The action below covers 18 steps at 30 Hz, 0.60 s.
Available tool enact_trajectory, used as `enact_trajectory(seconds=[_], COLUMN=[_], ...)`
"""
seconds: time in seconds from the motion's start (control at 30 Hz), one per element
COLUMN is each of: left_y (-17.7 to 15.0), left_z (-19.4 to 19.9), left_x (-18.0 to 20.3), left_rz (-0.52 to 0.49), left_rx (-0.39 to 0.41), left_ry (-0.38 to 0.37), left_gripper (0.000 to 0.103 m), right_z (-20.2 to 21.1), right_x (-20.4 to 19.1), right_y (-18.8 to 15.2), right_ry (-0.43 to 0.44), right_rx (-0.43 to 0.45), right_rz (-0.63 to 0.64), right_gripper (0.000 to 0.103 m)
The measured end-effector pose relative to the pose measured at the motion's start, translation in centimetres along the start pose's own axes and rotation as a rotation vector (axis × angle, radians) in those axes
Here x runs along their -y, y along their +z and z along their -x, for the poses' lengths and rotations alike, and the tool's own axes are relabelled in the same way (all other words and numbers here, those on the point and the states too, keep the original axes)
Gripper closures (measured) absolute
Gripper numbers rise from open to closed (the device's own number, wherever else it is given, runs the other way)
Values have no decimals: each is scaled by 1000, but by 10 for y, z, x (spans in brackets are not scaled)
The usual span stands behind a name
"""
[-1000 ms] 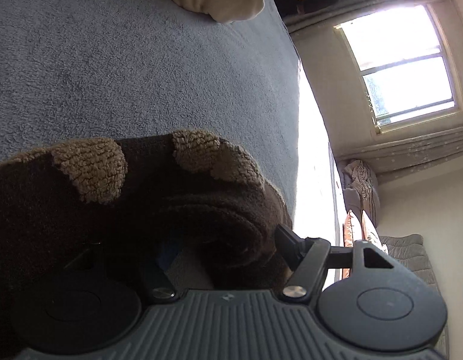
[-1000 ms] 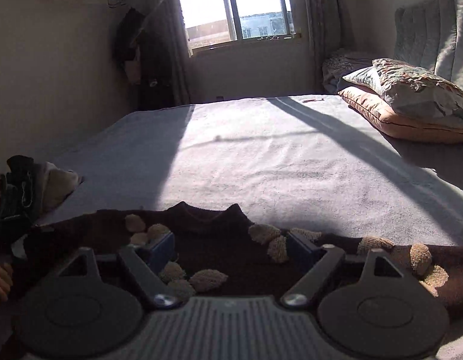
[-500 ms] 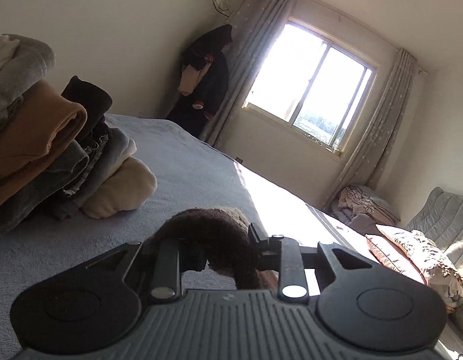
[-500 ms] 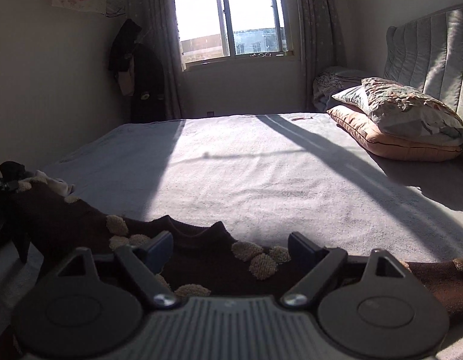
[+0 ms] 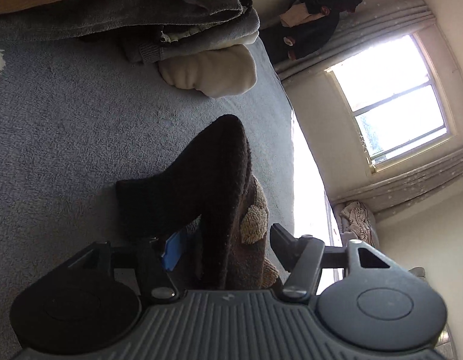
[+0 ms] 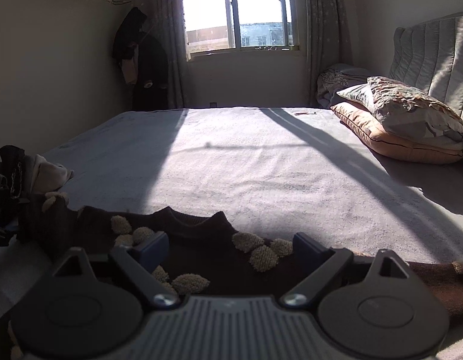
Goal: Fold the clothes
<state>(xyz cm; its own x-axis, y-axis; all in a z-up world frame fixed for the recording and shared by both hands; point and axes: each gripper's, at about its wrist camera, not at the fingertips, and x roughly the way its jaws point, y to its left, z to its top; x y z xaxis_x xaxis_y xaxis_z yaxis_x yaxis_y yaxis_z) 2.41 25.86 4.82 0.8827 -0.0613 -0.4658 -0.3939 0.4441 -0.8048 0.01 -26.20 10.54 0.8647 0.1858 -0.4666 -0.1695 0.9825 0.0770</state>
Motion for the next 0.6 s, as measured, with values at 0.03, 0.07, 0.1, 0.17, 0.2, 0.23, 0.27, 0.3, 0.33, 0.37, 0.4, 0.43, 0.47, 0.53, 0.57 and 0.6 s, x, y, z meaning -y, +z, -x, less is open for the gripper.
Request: enact_trajectory(seconds=[0.03,0.07,0.1,0.17,0.2,0.23,0.27,0.3,0.33,0.37,0.4,0.43,0.47,0.53,0.57,0.6], left_y=[0,1,1,4,6,7,7,7,6,6,5,5,5,-1,-9,-24], left_z=[-2,-4,-9,-22,-32,-41,-46,-47,-46,-45,-45,-39,-31,-5,8,23], left_x=[2,4,9,17,20,21,21,21,21,21,21,23,28,48,62,84], left_rz=[-7,-19,-36,-75,-90,-96,-95,-101,-109,-118,-126,-135,-146,-208,-268,-391], left_rx=[8,15,23,20,10,-2,-3,6,17,28,39,60,85,167,205,227], left_ry=[10,8,-4,-19,-18,-10,-3,-3,-6,-9,-12,-27,-59,-206,-295,-402], left_gripper=[37,35,33,27,27,27,33,41,78,89,89,90,91,91,91,91], right_z=[0,0,0,-1,-2,-4,-6,-8,-9,-10,-11,-12,-13,-13,-13,-12], right_x=[0,0,0,0,-1,-1,-1,-1,0,1,3,5,6,9,10,9], right_y=[0,-1,-1,-2,-3,-4,-5,-6,-7,-7,-7,-7,-7,-7,-7,-7], right_ry=[0,0,2,7,8,3,-1,-6,-10,-16,-20,-22,-24,-26,-27,-24], right_rx=[-1,0,1,-6,-10,-15,-21,-26,-29,-30,-30,-29,-28,-27,-26,-23], right_rz=[2,1,-2,0,2,11,20,29,34,35,34,27,22,11,7,8], right_gripper=[12,11,11,10,10,10,10,10,10,10,10,10,10,10,10,10])
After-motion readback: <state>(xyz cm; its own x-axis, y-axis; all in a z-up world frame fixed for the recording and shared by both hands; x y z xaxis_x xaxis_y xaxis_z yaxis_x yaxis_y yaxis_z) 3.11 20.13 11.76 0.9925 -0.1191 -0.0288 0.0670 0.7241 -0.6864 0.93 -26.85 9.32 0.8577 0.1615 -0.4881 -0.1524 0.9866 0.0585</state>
